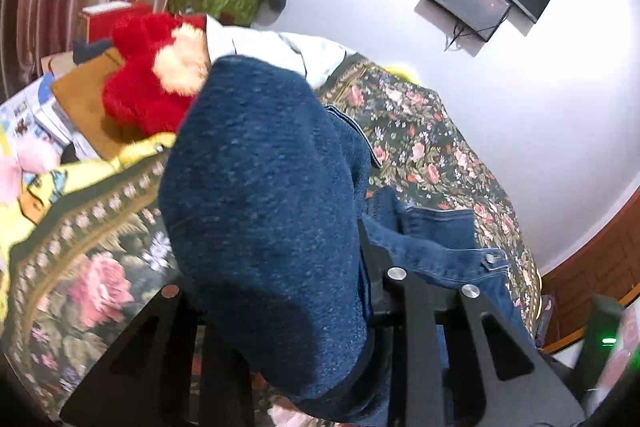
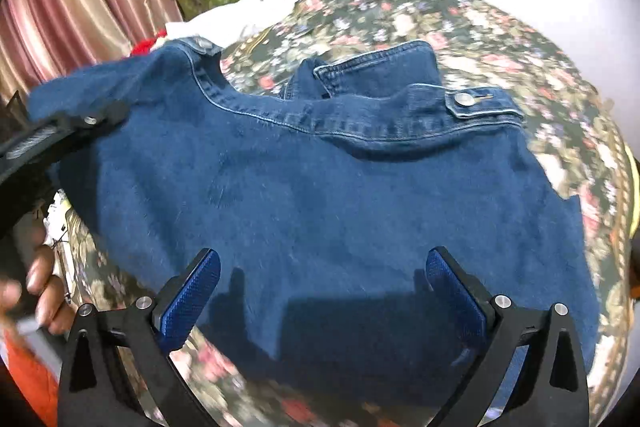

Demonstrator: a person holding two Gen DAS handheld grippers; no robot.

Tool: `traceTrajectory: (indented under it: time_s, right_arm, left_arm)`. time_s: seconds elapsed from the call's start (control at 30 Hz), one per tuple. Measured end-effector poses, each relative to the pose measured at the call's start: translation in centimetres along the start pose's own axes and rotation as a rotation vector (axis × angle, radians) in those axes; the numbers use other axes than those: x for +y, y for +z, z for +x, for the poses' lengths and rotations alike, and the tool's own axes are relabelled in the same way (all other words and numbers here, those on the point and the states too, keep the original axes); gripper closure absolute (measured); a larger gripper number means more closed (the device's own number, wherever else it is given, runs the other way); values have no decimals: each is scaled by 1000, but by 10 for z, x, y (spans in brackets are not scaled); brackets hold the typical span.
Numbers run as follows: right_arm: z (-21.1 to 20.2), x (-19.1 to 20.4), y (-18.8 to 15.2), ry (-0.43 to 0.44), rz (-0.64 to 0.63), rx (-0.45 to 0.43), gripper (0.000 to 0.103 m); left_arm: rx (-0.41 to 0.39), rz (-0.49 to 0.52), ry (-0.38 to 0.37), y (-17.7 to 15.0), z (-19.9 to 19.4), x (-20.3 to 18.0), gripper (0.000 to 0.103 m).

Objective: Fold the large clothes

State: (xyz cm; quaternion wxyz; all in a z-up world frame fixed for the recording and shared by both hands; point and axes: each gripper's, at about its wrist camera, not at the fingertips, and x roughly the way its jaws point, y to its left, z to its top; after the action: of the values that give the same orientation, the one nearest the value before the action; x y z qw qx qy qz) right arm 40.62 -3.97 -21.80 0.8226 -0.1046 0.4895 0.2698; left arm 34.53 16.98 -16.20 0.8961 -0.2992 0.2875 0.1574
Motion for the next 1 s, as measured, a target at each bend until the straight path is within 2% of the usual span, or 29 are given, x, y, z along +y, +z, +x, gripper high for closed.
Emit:
traceTrajectory:
  time_s: [0.07,0.13,0.23,0.33,0.43,0.6,0.73,0.8,0.9,1.0]
  right_arm:
    - [27,10,-5,21,-18,57,0]
    - [42,9,-12,57,-1,79,0]
    - [34,10,-10,42,-24,93,1]
    - [6,-6,-10,63,2,78,1]
    - [-36,-35,-21,22,48,2,1]
    - [-114,-107,-47,-75,179,-136,1]
    - [-168,-158,-76,-138,287,-215,1]
    - [-189,-180,-94,-166,335,-236,1]
    - [-209,-202,-117,-207,370,-247,1]
    - [-221,-217,-133,-224,394,-246,1]
  left_arm:
    - [-1,14,9,3,-3,1,75]
    - [20,27,16,3,-1,1,76]
    - [11,56,23,-1,-5,-5,77]
    - [-5,78,-16,3,-11,-22,77]
    - [-19,136,-64,9,-17,-56,78]
    - [-25,295,-186,-2,-24,-149,81]
    - [21,446,-252,-44,-17,-228,82]
    - [62,524,-267,-72,-12,-252,82]
    - [166,647,-269,-121,0,-272,82]
    - [262,776,-258,-162,8,-269,82]
